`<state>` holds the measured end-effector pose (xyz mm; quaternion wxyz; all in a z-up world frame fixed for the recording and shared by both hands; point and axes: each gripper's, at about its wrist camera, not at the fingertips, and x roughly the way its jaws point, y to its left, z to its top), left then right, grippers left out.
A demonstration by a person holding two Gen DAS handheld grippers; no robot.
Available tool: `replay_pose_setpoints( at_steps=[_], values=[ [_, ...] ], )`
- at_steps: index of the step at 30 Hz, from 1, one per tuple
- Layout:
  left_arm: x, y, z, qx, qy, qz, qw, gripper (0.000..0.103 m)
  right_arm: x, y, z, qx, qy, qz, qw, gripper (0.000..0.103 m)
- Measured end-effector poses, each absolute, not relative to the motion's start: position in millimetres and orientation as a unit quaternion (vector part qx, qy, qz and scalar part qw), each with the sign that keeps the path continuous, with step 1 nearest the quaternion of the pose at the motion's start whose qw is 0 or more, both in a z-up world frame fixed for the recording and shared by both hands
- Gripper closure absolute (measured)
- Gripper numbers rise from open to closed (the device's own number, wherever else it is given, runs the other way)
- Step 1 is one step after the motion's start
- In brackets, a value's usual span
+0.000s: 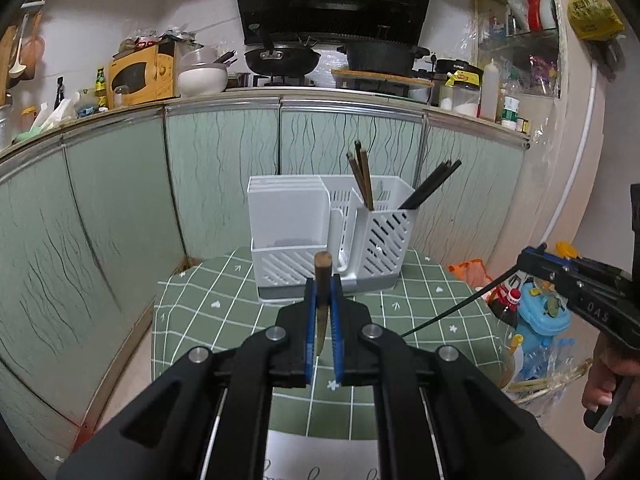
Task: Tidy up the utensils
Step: 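Lift both held chopsticks and carry them above the white holder, then lower the chopsticks into the holder and open both tools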
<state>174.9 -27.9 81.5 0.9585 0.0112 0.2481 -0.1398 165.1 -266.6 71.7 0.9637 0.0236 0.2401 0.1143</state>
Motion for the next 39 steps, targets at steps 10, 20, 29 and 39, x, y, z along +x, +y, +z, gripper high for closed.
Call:
replay_pose_setpoints(
  at_steps=[10, 20, 29, 39],
  values=[
    [193, -40, 129, 0.038, 0.235, -0.166, 0.957, 0.095, 180, -275, 134, 0.021, 0.217, 0.118, 0.969, 0.097],
    [223, -65, 190, 0.041, 0.215, -0.219, 0.951, 0.095, 209, -285, 196, 0.007, 0.211, 0.123, 0.970, 0.097],
    [254, -87, 220, 0.050, 0.201, -0.244, 0.947, 0.095, 236, -293, 233, 0.011, 0.197, 0.137, 0.971, 0.097],
    [305, -111, 222, 0.063, 0.206, -0.258, 0.942, 0.095, 289, -298, 242, 0.007, 0.200, 0.142, 0.969, 0.097]
  ],
)
